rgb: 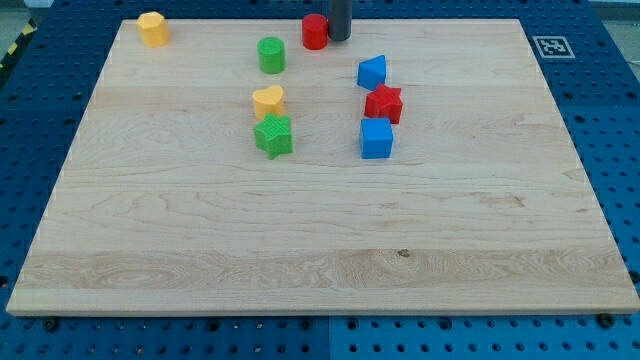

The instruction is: Move your arm towards green circle

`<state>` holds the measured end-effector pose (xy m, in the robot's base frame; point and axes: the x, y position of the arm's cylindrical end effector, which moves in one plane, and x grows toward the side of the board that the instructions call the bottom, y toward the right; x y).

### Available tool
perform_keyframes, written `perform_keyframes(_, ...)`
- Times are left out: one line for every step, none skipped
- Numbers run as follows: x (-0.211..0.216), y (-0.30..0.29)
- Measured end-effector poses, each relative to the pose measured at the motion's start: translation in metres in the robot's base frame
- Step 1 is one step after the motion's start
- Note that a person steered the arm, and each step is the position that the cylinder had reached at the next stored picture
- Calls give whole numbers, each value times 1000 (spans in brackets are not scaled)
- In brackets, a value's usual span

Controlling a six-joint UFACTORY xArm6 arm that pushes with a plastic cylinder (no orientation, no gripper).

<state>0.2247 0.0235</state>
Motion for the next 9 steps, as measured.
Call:
perform_keyframes(0,0)
perform_keyframes(0,-7)
perform_keyframes(0,-9)
perform_keyframes(0,-8)
perform_keyframes(0,20)
perform_keyframes(0,44)
perform_keyframes(0,44)
perform_keyframes(4,45)
perform_keyframes(28,47)
